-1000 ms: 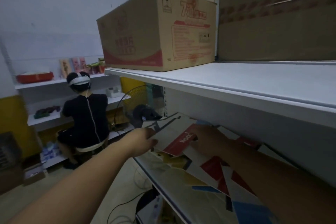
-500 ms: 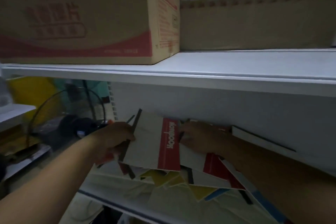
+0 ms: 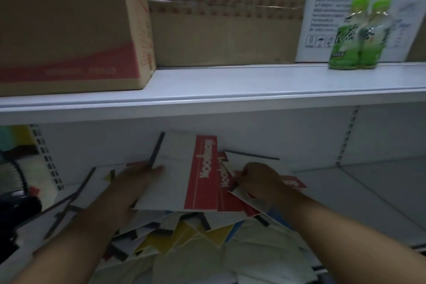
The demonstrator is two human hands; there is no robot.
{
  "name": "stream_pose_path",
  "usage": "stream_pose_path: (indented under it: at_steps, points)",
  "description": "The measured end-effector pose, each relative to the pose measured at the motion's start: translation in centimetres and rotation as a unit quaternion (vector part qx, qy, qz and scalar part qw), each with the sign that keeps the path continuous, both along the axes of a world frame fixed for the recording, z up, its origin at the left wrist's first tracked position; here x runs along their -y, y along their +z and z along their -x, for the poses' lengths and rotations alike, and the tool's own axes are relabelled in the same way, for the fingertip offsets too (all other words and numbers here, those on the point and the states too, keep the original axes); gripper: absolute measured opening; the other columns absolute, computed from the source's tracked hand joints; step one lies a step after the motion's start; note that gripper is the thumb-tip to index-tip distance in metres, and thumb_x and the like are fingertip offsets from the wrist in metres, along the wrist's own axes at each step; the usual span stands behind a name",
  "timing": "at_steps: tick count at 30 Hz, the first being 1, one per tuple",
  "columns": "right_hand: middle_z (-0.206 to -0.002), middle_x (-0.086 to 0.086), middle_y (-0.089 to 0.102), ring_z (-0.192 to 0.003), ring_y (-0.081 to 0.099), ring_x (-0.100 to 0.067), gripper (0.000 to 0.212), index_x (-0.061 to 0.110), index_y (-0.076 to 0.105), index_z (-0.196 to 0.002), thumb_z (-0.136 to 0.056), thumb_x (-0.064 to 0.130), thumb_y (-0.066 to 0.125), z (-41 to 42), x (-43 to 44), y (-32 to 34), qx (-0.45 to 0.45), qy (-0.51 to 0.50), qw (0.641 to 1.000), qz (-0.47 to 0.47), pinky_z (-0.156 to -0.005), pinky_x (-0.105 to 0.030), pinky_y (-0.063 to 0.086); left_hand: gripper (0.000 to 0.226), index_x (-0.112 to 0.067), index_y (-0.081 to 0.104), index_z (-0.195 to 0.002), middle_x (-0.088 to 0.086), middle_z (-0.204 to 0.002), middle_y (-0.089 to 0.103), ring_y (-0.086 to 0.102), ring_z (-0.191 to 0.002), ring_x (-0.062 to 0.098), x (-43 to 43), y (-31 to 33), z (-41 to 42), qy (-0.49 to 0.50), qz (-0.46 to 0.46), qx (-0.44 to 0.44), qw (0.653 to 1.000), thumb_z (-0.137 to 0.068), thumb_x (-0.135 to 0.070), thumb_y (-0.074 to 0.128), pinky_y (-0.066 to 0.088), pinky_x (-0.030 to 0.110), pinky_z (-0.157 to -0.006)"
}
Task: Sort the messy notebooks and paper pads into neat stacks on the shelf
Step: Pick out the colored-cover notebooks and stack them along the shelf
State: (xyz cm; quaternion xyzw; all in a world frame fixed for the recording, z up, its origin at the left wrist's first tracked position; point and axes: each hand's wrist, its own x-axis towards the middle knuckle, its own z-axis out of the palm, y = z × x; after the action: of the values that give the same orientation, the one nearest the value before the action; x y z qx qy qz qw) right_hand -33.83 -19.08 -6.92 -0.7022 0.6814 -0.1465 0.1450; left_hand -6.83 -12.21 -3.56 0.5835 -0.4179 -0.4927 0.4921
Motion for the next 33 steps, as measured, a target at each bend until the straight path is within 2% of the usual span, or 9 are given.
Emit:
stream_pose_path:
  at_steps: [3,6,10,14,17,19,22,26,33]
  points:
    - [-0.081,-0.005,0.061,-0.061,0.045,-0.012,0.031,0.014,0.055,-0.073,-0.094,0.032,0.042,0.4,-0.7,-0.7,-0.038,0.052,0.996,0.057,-0.049,-0.024,0.028,0.038,-0.012,0.059,-0.125,0.011,-0.116,0.065,0.061,-0.103,0.033,-0.4,0.1,1.2,-0.046,-0.034,0.018,0.998,-0.087,-0.012,0.064,0.05,0.041,-0.086]
    - [-0.059,0.002,0.05,-0.061,0.048,-0.017,0.027,0.02,0.04,-0.055,-0.082,0.015,0.035,1.1,-1.9,-1.1,-0.003,0.081,0.976,0.201,-0.049,-0.025,0.027,0.042,-0.007,0.055,-0.128,0.015,-0.12,0.062,0.059,-0.105,0.033,0.2,0.1,0.6,-0.042,-0.057,0.059,0.996,-0.087,-0.006,0.062,0.048,0.041,-0.091]
    - [-0.07,-0.002,0.067,-0.061,0.06,-0.014,0.033,0.01,0.069,-0.082,-0.084,0.027,0.041,1.2,-4.8,0.1,0.066,0.134,0.897,0.416,-0.054,-0.022,0.039,0.034,-0.006,0.06,-0.121,0.016,-0.112,0.065,0.062,-0.1,0.032,0.8,0.0,0.4,-0.053,-0.081,0.066,0.993,-0.089,-0.019,0.062,0.047,0.043,-0.095]
    - [-0.097,0.007,0.072,-0.086,0.061,-0.006,0.03,0.031,0.056,-0.108,-0.079,0.025,0.055,-0.2,-6.9,-0.1,-0.059,0.309,0.855,0.412,-0.069,-0.014,0.047,0.045,-0.015,0.068,-0.095,0.01,-0.099,0.067,0.064,-0.091,0.027,1.0,0.5,1.2,-0.05,-0.1,0.099,0.989,-0.083,-0.057,0.057,0.051,0.033,-0.084]
    - [-0.112,0.006,0.068,-0.101,0.062,-0.011,0.028,0.027,0.061,-0.115,-0.088,0.031,0.054,-0.7,-7.1,-0.2,-0.032,0.388,0.876,0.283,-0.084,-0.02,0.048,0.02,-0.015,0.062,-0.106,0.004,-0.093,0.067,0.062,-0.078,0.019,1.3,0.4,1.7,-0.092,-0.071,0.108,0.987,-0.09,-0.027,0.062,0.049,0.019,-0.056]
    - [-0.105,0.015,0.064,-0.097,0.056,0.001,0.025,0.032,0.06,-0.109,-0.092,0.041,0.044,-0.6,-6.8,0.3,0.082,0.306,0.916,0.247,-0.079,-0.018,0.045,0.012,-0.015,0.059,-0.104,0.001,-0.084,0.063,0.059,-0.072,0.017,1.4,0.1,1.8,-0.09,-0.061,0.116,0.987,-0.091,-0.013,0.059,0.046,0.016,-0.046]
    - [-0.105,0.022,0.059,-0.096,0.052,0.008,0.023,0.033,0.058,-0.11,-0.096,0.044,0.043,0.2,-4.5,0.5,0.235,0.126,0.939,0.216,-0.078,-0.014,0.041,0.012,-0.016,0.062,-0.084,0.005,-0.085,0.062,0.057,-0.074,0.021,1.7,-0.2,1.6,-0.058,-0.058,0.106,0.991,-0.093,-0.011,0.054,0.044,0.025,-0.06]
    - [-0.131,-0.004,0.054,-0.116,0.053,-0.022,0.059,0.013,0.052,-0.128,-0.091,0.058,0.042,0.5,-2.2,-0.9,0.065,0.025,0.997,0.023,-0.097,-0.032,0.041,0.024,-0.01,0.06,-0.07,0.005,-0.076,0.055,0.048,-0.068,0.021,1.4,-0.1,1.3,-0.014,-0.058,0.077,0.995,-0.092,-0.003,0.052,0.033,0.026,-0.06]
    - [-0.106,-0.011,0.062,-0.091,0.058,-0.024,0.031,0.008,0.06,-0.097,-0.1,0.027,0.035,0.7,-3.5,0.3,-0.14,0.117,0.98,0.072,-0.066,-0.024,0.029,0.023,-0.018,0.062,-0.096,0.004,-0.091,0.064,0.059,-0.082,0.023,0.4,0.7,1.0,-0.091,-0.049,0.111,0.988,-0.086,0.002,0.058,0.041,0.029,-0.063]
